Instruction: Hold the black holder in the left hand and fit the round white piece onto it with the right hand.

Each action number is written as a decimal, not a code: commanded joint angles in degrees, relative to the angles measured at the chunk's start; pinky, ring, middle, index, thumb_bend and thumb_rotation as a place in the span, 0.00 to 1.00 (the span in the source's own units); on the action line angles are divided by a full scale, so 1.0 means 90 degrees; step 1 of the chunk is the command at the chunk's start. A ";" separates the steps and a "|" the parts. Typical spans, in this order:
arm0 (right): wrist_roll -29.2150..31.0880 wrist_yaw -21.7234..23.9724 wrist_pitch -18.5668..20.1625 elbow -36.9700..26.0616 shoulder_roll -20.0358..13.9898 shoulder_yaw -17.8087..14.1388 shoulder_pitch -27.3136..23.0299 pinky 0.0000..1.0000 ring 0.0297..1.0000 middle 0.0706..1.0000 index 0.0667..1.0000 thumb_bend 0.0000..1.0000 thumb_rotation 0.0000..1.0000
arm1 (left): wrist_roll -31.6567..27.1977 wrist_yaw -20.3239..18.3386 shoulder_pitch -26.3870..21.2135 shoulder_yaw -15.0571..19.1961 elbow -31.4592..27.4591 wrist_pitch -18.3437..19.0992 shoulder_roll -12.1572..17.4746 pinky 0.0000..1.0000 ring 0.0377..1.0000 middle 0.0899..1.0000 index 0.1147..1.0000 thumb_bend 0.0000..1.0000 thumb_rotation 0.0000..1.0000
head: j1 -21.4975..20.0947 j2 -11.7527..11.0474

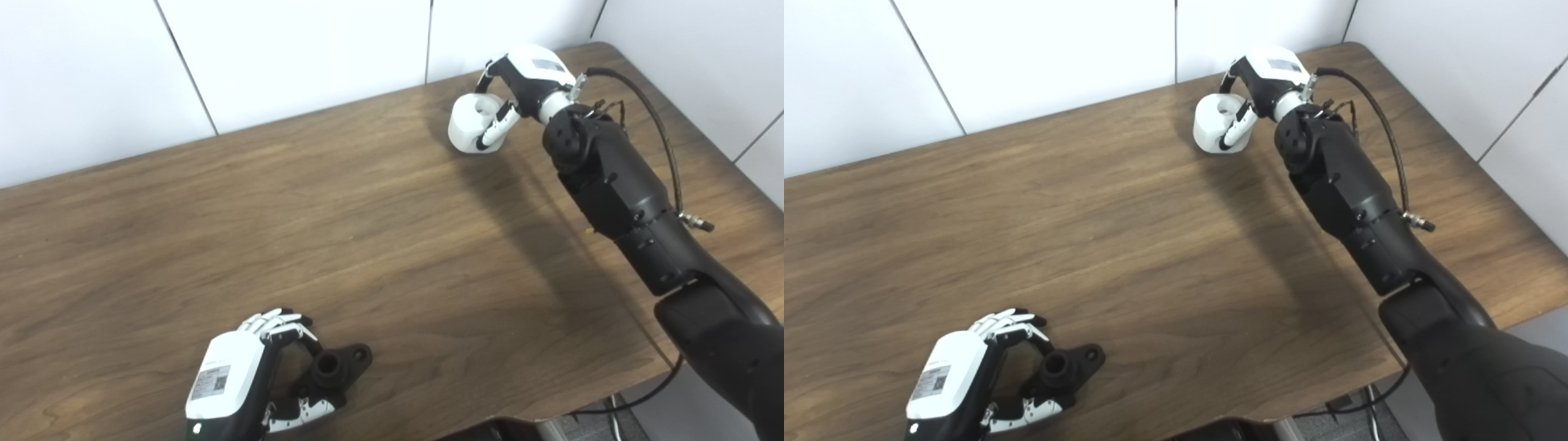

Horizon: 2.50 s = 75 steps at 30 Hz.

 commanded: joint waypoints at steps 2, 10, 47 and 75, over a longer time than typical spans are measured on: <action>-0.0015 -0.0153 -0.0112 -0.0168 -0.0243 -0.0031 -0.0180 0.86 0.94 0.86 0.45 0.52 0.15 | 0.0105 -0.0104 0.0083 -0.0025 -0.0043 0.0032 0.0032 0.86 0.84 0.74 0.42 0.52 0.05 | 0.0035 0.0003; 0.0107 -0.0029 -0.0258 -0.0526 -0.0441 -0.0027 -0.0088 0.85 0.93 0.85 0.45 0.52 0.15 | 0.0220 -0.0124 0.0058 -0.0111 -0.0049 0.0042 -0.0044 0.86 0.84 0.74 0.42 0.52 0.05 | 0.0550 0.0209; 0.0322 0.2333 0.0038 -0.5414 0.0031 -0.0032 0.1482 0.90 0.95 0.83 0.45 0.52 0.15 | 0.0880 -0.0266 -0.0375 -0.0486 0.0305 0.0420 -0.0587 0.88 0.86 0.75 0.42 0.51 0.05 | 0.1668 0.1141; -0.0481 0.4413 -0.0263 -0.6771 0.1541 -0.0114 0.1764 0.86 0.93 0.84 0.45 0.52 0.15 | 0.0885 -0.0609 -0.0676 -0.0452 0.0224 0.0628 -0.0655 0.88 0.85 0.75 0.42 0.51 0.05 | 0.1686 0.1756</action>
